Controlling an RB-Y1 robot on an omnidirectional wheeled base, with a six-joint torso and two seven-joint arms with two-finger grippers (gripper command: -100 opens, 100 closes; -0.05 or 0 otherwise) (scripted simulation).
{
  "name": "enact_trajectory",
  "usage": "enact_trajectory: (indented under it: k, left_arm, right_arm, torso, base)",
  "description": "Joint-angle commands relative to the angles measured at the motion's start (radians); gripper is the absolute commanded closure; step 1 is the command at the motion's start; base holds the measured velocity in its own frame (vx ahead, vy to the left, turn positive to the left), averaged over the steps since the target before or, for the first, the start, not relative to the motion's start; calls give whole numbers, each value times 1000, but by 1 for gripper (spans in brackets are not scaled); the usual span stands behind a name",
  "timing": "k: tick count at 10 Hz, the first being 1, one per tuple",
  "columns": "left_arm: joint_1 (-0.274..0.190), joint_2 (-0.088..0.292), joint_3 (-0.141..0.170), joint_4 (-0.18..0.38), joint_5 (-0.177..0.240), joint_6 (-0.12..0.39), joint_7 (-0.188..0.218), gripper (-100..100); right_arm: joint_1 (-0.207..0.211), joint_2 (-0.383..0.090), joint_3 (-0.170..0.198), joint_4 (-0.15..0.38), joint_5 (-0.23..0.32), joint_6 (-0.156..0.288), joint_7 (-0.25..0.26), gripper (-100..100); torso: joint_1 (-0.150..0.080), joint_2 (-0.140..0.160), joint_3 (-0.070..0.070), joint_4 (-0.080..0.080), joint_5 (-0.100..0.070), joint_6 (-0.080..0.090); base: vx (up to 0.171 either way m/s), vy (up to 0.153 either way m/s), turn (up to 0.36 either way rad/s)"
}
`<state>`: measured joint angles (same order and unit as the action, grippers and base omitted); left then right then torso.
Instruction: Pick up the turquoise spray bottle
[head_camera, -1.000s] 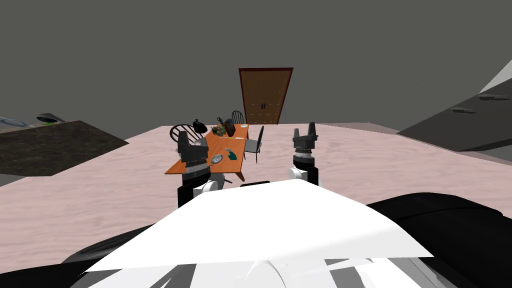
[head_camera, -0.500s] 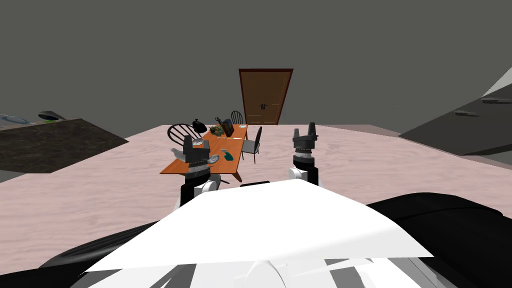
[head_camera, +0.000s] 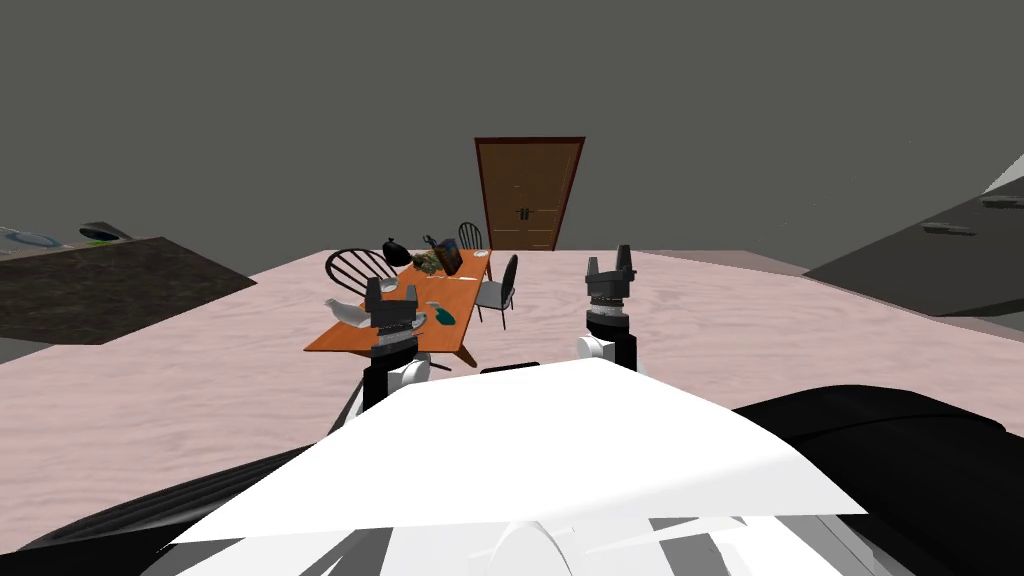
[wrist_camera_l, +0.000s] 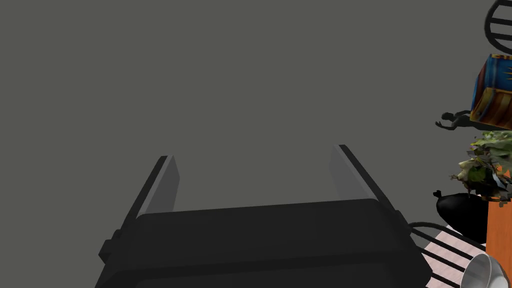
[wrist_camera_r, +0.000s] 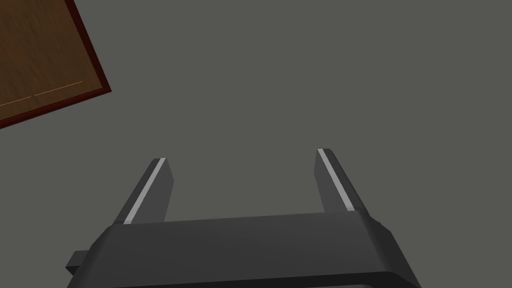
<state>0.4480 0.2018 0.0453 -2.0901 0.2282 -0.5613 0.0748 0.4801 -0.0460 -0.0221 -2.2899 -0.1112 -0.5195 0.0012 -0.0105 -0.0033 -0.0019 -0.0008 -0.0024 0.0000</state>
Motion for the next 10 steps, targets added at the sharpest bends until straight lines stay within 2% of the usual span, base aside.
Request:
enact_trajectory:
  k: [1,2,3,4,6,7,8,9,10]
  left_arm:
    - [-20,19,21,50,40,-33,40,-100]
    - [-20,19,21,69,40,-33,40,-100]
    - [-35,28,33,110,65,-54,65,-100]
    - [-35,28,33,113,65,-54,65,-100]
    - [-68,43,59,190,116,-94,118,-100]
    - [-68,43,59,206,116,-94,118,-100]
    - [-86,47,73,235,142,-112,146,-100]
    - [-86,47,73,253,142,-112,146,-100]
    - [-105,51,87,287,169,-130,176,-100]
  right_arm:
    - [0,0,0,0,0,0,0,0]
    - [0,0,0,0,0,0,0,0]
    - [0,0,0,0,0,0,0,0]
    - [0,0,0,0,0,0,0,0]
    - [0,0,0,0,0,0,0,0]
    - [0,0,0,0,0,0,0,0]
    - [0,0,0,0,0,0,0,0]
    - [0,0,0,0,0,0,0,0]
    - [0,0,0,0,0,0,0,0]
  torso:
    - [0,0,0,0,0,0]
    - [-4,-1,0,0,-1,0]
    - [-2,-1,-1,0,-1,0]
    - [-1,-2,-1,0,0,0]
    - [3,-1,-1,0,1,0]
    - [0,-4,-2,-1,0,0]
    - [2,-3,-2,-1,0,0]
    - [2,-3,-2,-1,0,0]
    - [5,-2,-1,-1,1,0]
  base:
    - [53,-235,24]
    - [70,-187,27]
    - [76,-165,22]
    - [49,-109,17]
    - [82,-140,35]
    - [89,-139,39]
    - [87,-130,50]
    - [63,-91,24]
    - [60,-82,49]
